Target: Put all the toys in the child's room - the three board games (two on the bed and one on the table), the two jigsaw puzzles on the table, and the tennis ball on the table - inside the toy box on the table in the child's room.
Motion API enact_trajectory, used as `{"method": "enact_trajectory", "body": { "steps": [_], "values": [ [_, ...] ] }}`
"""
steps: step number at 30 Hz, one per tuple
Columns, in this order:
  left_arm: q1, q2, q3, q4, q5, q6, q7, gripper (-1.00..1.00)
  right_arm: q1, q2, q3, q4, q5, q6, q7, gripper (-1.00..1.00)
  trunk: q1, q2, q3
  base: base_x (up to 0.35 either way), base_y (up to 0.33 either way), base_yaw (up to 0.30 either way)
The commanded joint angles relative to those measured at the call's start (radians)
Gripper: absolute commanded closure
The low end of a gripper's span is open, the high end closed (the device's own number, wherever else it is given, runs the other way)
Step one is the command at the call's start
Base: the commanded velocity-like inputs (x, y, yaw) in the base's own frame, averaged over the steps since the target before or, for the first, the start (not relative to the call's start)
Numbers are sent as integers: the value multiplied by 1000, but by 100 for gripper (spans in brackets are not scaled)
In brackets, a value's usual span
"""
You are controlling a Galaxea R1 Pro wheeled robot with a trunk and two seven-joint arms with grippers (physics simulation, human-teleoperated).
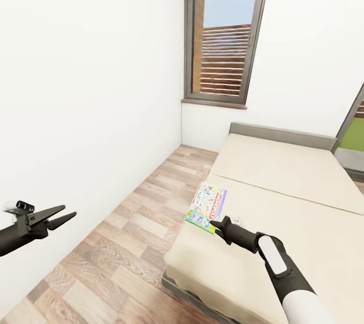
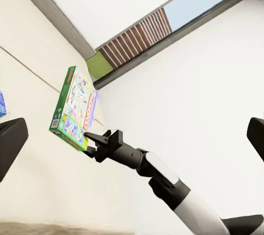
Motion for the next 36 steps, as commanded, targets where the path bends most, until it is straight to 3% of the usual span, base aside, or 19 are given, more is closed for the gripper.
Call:
{"method": "enact_trajectory", "body": {
  "steps": [1, 10, 36],
  "values": [
    [-1, 10, -4, 1, 0, 5, -2, -100, -1, 1, -3, 0, 5, 5, 4, 100, -4, 7, 2, 0, 0, 214],
    [-1, 29, -11, 2, -2, 5, 5, -100, -2, 1, -2, 0, 5, -13, 5, 100, -38, 70, 30, 0, 0, 272],
    [-1, 24, -16, 1, -11, 5, 37, -100, -2, 0, -2, 0, 7, -38, 17, 100, -138, 252, 112, 0, 0, 291]
  ]
}}
